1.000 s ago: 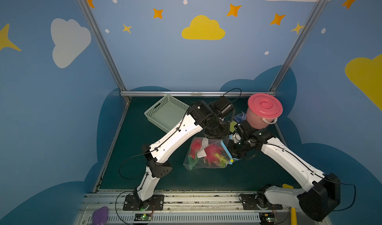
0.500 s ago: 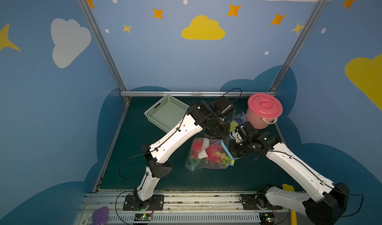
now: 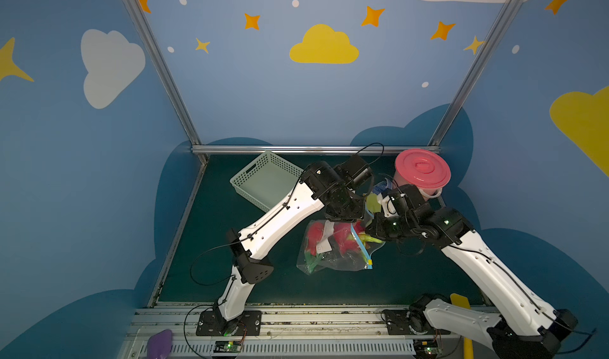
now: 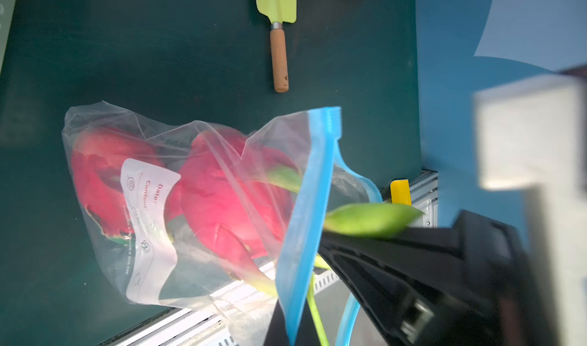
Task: Open the zip-top bag and take out the dragon fruit
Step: Pick up the dragon fruit from the zipper food storage bag.
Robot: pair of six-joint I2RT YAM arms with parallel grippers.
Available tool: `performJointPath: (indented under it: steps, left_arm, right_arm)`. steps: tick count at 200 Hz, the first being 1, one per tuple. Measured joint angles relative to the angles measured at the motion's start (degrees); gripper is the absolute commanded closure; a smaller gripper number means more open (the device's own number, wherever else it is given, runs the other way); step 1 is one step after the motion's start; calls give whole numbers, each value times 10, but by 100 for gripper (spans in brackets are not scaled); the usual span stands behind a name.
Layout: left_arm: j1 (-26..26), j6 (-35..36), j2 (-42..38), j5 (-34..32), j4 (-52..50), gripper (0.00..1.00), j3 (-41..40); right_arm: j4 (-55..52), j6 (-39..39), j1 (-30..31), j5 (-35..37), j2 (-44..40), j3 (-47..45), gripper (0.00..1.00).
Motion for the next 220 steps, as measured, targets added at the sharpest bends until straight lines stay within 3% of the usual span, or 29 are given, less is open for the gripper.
performJointPath:
  steps: [74, 157, 184, 220]
  left_arm:
    - [19, 0, 2, -7, 10, 97, 0]
    - [66, 4, 7, -47, -24, 97, -4]
    - [90, 12, -12, -64, -34, 97, -61]
    - [116, 19, -87, -75, -21, 97, -214]
  right_arm:
    - [-63, -53, 0, 41, 2, 119, 100]
    - [-127, -61, -2, 59, 51, 325, 100]
    - [-126, -69, -5, 61, 86, 379, 100]
    - [-119, -78, -11, 62, 163, 454, 100]
